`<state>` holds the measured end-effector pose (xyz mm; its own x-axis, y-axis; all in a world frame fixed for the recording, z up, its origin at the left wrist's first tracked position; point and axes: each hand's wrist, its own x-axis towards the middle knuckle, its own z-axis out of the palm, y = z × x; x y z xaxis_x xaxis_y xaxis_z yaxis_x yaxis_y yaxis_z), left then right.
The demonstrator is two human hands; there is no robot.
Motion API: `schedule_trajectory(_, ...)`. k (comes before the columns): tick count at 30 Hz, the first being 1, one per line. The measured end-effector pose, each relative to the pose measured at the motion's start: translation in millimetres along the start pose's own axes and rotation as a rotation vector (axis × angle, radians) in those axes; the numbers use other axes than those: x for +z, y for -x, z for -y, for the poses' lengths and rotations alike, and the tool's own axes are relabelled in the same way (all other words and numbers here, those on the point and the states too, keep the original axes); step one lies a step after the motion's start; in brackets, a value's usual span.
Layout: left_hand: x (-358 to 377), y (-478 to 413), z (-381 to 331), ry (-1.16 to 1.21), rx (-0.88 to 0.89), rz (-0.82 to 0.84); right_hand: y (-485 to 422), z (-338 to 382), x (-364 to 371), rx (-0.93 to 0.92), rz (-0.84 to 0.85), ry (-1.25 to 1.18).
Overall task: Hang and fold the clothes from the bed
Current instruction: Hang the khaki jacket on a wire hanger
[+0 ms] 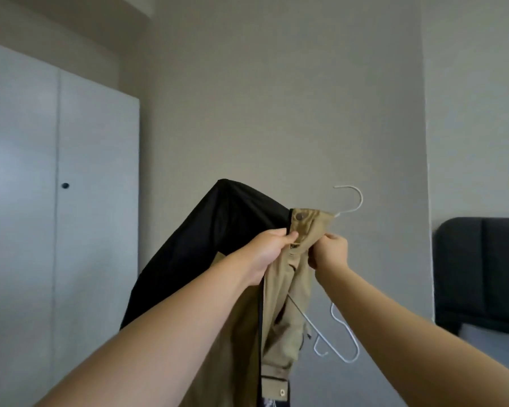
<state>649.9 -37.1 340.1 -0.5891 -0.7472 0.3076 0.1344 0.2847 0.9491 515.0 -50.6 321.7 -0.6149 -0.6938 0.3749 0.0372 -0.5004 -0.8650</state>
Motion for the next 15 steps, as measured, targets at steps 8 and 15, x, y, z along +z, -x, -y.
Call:
schedule_trajectory(8,-72,30,0,-0.533,-0.074,-0.087,18,-2,61,-0.108,0.042,-0.128)
schedule_trajectory(15,-132,36,-28,-0.341,-0.184,-0.668,11,-8,87,-0.199,0.015,0.03)
